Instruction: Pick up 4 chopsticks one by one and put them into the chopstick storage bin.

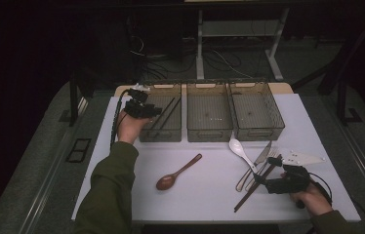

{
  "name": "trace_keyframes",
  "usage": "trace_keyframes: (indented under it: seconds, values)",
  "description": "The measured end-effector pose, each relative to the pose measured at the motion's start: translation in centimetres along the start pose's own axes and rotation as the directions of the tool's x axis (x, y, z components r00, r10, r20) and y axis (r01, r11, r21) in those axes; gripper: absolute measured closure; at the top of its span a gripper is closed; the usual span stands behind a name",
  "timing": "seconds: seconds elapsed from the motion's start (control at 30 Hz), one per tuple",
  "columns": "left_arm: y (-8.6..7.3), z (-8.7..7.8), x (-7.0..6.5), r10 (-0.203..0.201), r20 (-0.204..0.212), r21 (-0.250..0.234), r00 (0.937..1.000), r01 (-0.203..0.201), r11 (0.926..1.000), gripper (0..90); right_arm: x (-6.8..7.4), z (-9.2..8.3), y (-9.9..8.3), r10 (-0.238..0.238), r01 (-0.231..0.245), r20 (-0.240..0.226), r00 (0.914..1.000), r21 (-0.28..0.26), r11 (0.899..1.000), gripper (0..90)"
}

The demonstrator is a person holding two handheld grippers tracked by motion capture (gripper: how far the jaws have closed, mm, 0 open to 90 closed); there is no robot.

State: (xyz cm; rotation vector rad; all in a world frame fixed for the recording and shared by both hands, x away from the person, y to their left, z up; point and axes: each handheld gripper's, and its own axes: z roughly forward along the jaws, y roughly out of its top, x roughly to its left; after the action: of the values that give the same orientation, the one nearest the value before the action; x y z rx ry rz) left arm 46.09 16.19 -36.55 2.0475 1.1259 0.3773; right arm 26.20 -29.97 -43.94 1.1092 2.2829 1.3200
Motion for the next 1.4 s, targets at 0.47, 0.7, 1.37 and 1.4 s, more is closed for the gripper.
trace_keyframes:
  seconds: [0.47, 0.7, 1.37, 1.4]
  values:
    - [-0.4, -1.8, -3.1, 0.08, 0.116, -0.093, 0.99, -0.07, 0.9933, 44.6, -0.2, 0.3, 0.1, 0.009, -0.009, -0.002, 1.0, 0.001, 1.0, 11.7]
    - [-1.9, -3.1, -5.3, 0.136, 0.157, -0.129, 0.9781, -0.116, 0.9848, 39.9, -0.1, 0.1, 0.1, 0.01, -0.01, 0.0, 1.0, -0.003, 1.0, 11.7]
    - [-8.9, -5.6, -9.5, 0.215, 0.237, -0.178, 0.9475, -0.175, 0.9684, 23.4, -0.6, -0.4, 0.0, 0.018, -0.018, 0.042, 0.9989, 0.002, 1.0, 11.7]
    - [-9.3, -5.7, -9.7, 0.218, 0.236, -0.175, 0.9469, -0.179, 0.9681, 22.8, -0.6, -0.4, 0.1, 0.027, -0.027, 0.045, 0.9986, 0.003, 1.0, 11.7]
